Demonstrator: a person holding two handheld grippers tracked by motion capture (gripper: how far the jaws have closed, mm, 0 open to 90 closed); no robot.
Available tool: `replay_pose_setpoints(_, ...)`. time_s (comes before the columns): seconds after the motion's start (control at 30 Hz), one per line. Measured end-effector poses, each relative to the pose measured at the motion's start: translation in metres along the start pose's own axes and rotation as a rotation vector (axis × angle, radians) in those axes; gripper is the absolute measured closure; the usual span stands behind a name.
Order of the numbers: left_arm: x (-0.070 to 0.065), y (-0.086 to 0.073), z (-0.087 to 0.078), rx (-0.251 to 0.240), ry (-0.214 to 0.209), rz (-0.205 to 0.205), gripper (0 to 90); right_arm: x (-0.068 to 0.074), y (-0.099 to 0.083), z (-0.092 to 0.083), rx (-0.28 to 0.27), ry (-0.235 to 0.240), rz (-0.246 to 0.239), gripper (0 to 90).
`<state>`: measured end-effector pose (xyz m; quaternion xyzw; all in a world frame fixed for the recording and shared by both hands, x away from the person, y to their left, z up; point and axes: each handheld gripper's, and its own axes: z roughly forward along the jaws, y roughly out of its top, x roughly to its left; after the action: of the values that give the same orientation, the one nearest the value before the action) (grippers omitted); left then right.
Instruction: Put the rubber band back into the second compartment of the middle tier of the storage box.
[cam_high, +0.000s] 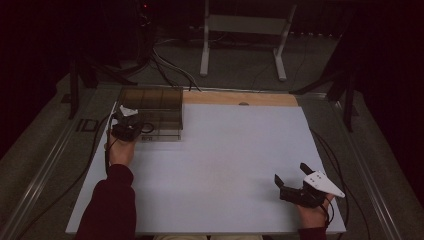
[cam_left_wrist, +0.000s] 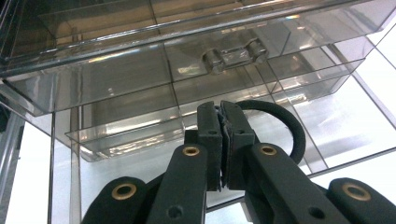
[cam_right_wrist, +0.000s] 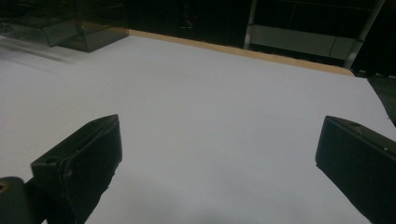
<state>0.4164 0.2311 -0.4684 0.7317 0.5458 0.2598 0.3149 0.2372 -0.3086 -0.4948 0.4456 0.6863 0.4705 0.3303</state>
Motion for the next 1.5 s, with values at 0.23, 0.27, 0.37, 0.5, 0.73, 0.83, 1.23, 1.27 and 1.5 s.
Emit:
replay_pose_setpoints(0.23,-0.001,-0.002,0.004,0.013,0.006,0.005,88.6,0.0,0.0,0.0,0.001,0.0,-0.001,0.9)
replay_pose_setpoints(0.27,-0.001,-0.002,0.004,0.013,0.006,0.005,88.6,0.0,0.0,0.0,0.001,0.0,-0.001,0.9)
replay_pose_setpoints(0.37,-0.003,-0.003,0.007,0.023,0.004,0.008,88.6,0.0,0.0,0.001,0.001,0.001,-0.004,0.9)
replay_pose_setpoints(0.5,-0.004,-0.002,0.009,0.026,0.007,0.008,88.1,0.0,0.0,0.001,0.001,0.0,-0.005,0.9)
replay_pose_setpoints(0.73,-0.006,-0.003,0.012,0.037,0.003,0.011,87.1,0.0,0.0,0.001,0.002,0.0,-0.005,0.9)
replay_pose_setpoints(0.83,-0.006,-0.003,0.012,0.04,-0.003,0.01,79.4,0.0,0.0,0.001,0.003,0.0,-0.004,0.9)
replay_pose_setpoints(1.23,-0.001,-0.001,0.002,-0.062,-0.077,-0.073,31.4,0.0,0.0,0.001,0.005,-0.001,-0.003,0.9)
replay_pose_setpoints(1.27,0.0,-0.001,0.001,-0.084,-0.086,-0.091,24.8,0.0,0.0,0.001,0.005,0.0,-0.002,0.9)
replay_pose_setpoints(1.5,0.001,0.0,-0.003,-0.101,-0.094,-0.09,1.3,0.001,-0.001,0.001,0.009,-0.001,-0.004,0.9)
